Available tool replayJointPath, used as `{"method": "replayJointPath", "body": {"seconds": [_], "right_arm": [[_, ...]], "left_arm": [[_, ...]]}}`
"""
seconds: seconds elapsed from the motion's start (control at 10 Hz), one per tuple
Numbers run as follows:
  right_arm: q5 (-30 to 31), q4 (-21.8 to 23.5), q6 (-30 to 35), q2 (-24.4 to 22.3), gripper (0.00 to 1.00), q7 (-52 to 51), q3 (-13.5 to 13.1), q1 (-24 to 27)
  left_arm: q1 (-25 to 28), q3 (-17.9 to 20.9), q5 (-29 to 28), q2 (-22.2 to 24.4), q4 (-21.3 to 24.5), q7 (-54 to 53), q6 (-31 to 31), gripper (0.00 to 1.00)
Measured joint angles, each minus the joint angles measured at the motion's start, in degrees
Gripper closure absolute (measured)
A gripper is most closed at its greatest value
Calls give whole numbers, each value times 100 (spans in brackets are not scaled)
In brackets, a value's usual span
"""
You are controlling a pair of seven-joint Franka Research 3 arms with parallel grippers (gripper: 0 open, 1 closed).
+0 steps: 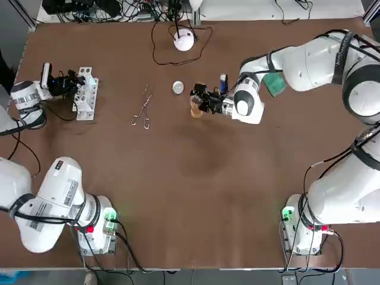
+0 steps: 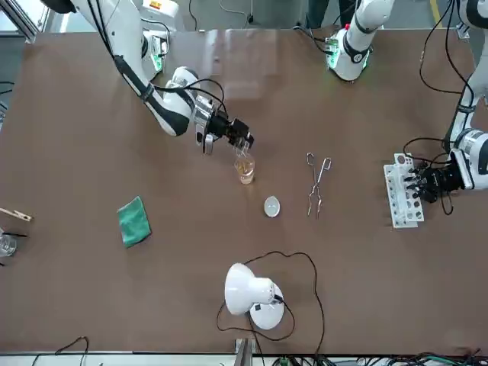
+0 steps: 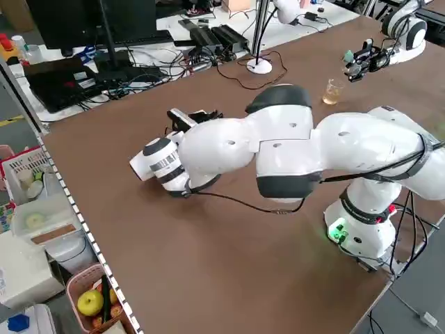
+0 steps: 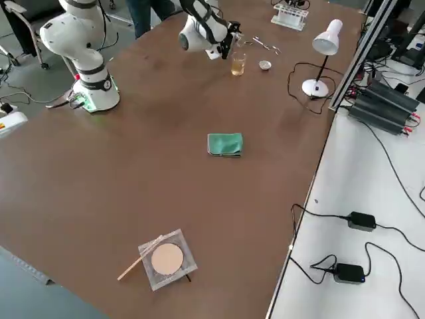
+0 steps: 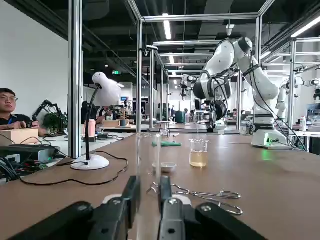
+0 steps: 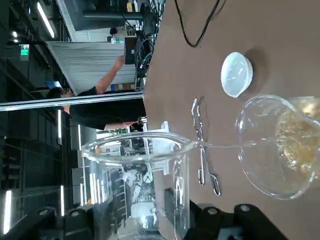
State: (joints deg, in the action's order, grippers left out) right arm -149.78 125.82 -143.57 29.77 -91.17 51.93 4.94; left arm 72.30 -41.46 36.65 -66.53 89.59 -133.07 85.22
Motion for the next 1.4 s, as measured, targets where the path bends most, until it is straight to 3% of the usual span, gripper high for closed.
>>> {"method": "replayJointPath", "body": {"seconds": [0.1, 0.5, 0.8, 1.4], "right_arm": [[0, 0, -15, 0, 61, 26, 49, 54], [0, -1, -36, 0, 61, 85, 70, 57], [24, -21, -75, 0, 61, 403, 71, 63], [41, -86, -96, 0, 61, 953, 78, 64]], "left_arm": [[-9, 0, -1, 0, -9, -4, 1, 67], [-14, -11, -2, 14, -93, -12, 1, 4], [3, -46, -4, 295, -167, -12, -13, 0], [38, -90, -375, 1839, -220, 573, -254, 0]]}}
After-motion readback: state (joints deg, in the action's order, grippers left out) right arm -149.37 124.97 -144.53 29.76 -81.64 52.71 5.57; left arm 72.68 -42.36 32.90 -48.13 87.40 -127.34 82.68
